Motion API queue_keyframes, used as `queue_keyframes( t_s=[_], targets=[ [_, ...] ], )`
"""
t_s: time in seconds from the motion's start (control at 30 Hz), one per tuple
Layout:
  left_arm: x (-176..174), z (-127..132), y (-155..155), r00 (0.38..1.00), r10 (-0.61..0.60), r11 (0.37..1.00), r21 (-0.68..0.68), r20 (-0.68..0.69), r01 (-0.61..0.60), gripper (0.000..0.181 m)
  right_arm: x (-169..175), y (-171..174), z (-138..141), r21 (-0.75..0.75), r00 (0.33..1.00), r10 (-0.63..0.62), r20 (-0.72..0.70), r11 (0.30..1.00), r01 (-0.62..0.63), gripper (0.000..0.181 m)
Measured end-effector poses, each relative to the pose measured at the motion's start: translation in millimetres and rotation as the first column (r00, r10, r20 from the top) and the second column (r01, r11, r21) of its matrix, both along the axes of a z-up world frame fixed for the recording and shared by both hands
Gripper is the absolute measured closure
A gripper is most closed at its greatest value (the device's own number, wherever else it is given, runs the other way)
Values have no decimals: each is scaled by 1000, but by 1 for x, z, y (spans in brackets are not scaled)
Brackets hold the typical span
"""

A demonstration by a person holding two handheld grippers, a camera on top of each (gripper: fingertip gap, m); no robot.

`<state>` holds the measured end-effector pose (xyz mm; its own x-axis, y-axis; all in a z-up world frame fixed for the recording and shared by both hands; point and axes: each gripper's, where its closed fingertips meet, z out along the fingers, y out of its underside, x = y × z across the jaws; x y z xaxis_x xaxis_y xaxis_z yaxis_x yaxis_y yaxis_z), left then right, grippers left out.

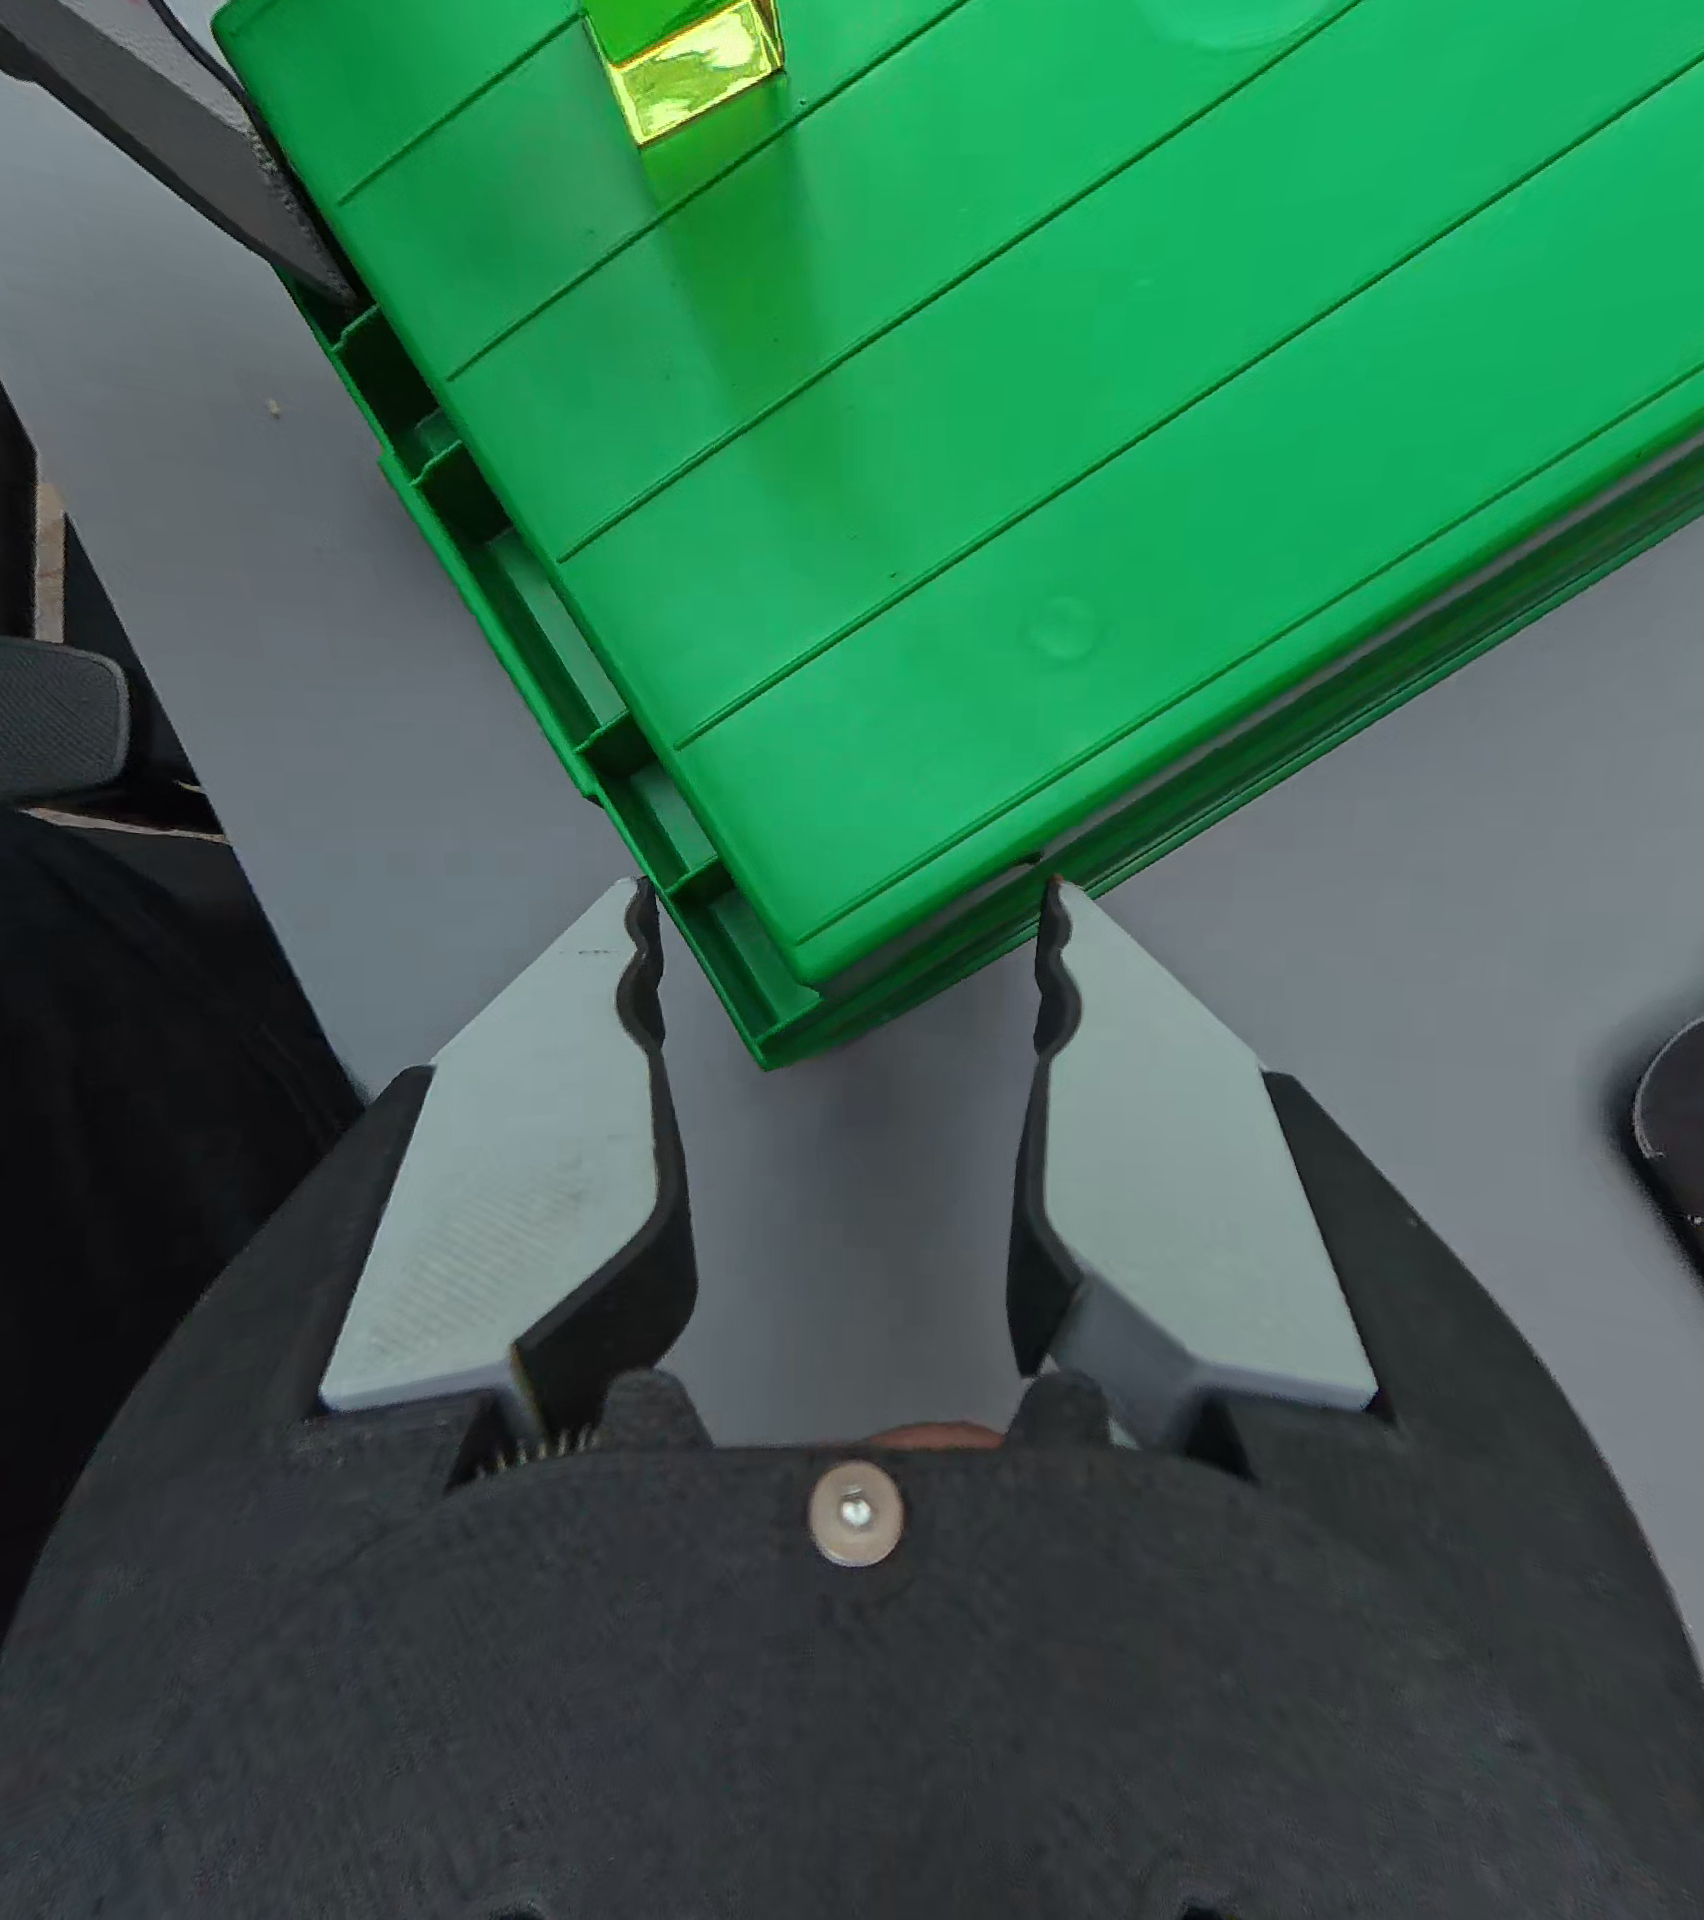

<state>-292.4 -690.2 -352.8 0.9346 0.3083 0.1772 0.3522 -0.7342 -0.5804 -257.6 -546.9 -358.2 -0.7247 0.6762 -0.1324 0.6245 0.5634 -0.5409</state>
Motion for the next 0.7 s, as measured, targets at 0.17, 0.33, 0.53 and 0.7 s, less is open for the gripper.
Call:
queue_keyframes(
  t_s=[0.17,0.33,0.53,0.7],
  targets=[
    [-12,0,2,999,31,999,11,7,-31,122,-11,3,0,-1,999,-31,-9,1000,31,114],
    [-24,1,5,999,44,999,11,-1,-44,121,-23,8,0,-7,998,-59,-5,998,59,111],
    [-31,1,9,999,48,999,1,-9,-48,118,-31,13,5,-17,997,-78,-22,997,78,113],
    [-30,8,11,999,42,999,31,-9,-42,118,-34,18,19,-66,994,-98,-48,993,94,112]
  ],
)
